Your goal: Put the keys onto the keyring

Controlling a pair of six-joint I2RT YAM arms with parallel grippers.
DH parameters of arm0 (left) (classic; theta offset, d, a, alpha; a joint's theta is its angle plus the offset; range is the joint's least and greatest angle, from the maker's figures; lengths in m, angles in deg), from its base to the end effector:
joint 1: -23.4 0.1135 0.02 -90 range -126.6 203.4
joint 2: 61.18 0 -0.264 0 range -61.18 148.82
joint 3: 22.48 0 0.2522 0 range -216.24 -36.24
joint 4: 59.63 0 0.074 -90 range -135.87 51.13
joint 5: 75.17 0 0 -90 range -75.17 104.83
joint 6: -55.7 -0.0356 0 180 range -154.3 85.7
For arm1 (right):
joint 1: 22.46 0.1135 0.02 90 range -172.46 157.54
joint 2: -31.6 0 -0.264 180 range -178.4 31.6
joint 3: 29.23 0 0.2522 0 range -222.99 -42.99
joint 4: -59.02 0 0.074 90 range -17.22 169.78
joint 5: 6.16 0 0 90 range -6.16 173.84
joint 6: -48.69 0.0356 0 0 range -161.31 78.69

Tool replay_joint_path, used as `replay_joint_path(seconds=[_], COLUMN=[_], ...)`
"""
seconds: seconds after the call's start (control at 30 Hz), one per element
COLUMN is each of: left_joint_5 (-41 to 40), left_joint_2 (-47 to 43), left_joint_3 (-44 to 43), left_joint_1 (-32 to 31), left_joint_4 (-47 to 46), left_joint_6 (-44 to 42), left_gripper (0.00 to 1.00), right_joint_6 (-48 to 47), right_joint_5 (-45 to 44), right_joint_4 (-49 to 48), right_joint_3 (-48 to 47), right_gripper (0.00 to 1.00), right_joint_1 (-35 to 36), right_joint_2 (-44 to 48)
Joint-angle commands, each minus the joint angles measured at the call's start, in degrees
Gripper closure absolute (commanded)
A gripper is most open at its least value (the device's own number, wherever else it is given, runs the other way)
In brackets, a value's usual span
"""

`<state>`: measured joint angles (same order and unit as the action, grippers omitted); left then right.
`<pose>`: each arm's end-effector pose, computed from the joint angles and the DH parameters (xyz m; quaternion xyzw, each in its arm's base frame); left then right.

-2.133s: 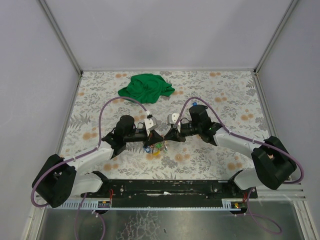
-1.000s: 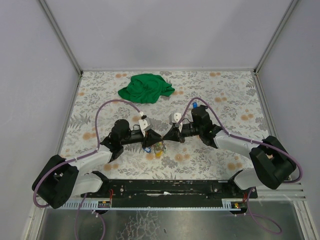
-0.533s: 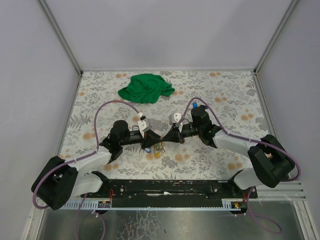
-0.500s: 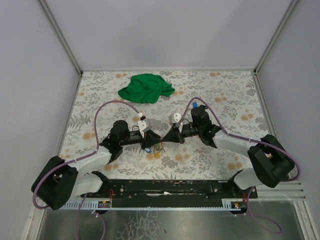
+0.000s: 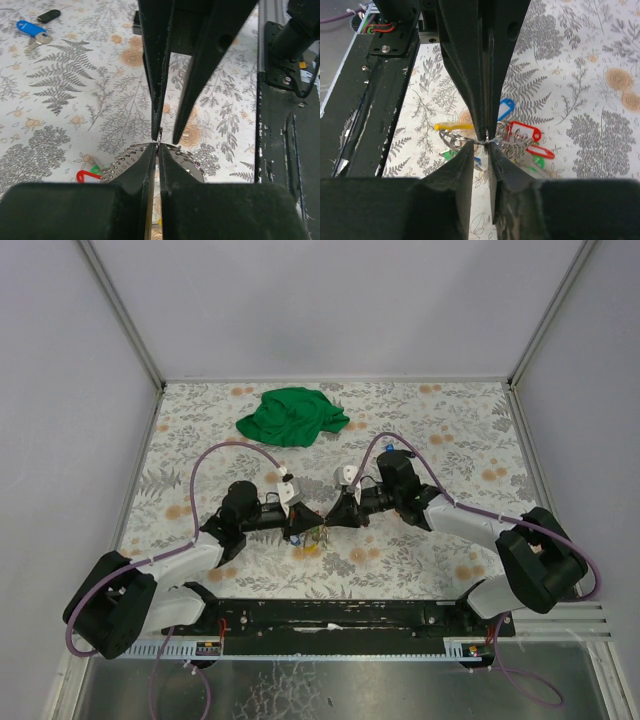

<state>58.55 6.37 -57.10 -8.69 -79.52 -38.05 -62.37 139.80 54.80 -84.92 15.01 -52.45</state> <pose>0.1801 -0.1420 0.1979 0.4440 0.6200 -0.4240 0.4886 0.2204 0.2061 0.2179 -0.5848 0.5219 0.4583 0.4190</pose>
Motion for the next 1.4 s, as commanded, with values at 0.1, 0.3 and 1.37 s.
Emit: replay_joint_path(seconds=[0.1,0.3,1.37], left_joint_5=[-9.0,-12.8,-13.7], left_joint_2=[1.0,2.3,3.5], left_joint_3=[-1.8,-2.1,-3.3], left_joint_1=[0.3,0.2,0.2], left_joint_4=[-1.0,-0.6,1.5], left_joint_6=[0.5,1.4,2.1], left_gripper=[1.00,1.00,1.00], right_joint_6=[-0.2,5.4,14.6], right_joint_5=[-9.4,-31.4,-45.2], right_joint_4=[10.3,13.0,27.6], right_joint_3=[-3.3,-6.0,-34.0], right_gripper=[0.67,0.56,0.76], right_joint_1=[-2.0,-6.5,-23.4], right_joint_2=[6.9,7.0,-30.3])
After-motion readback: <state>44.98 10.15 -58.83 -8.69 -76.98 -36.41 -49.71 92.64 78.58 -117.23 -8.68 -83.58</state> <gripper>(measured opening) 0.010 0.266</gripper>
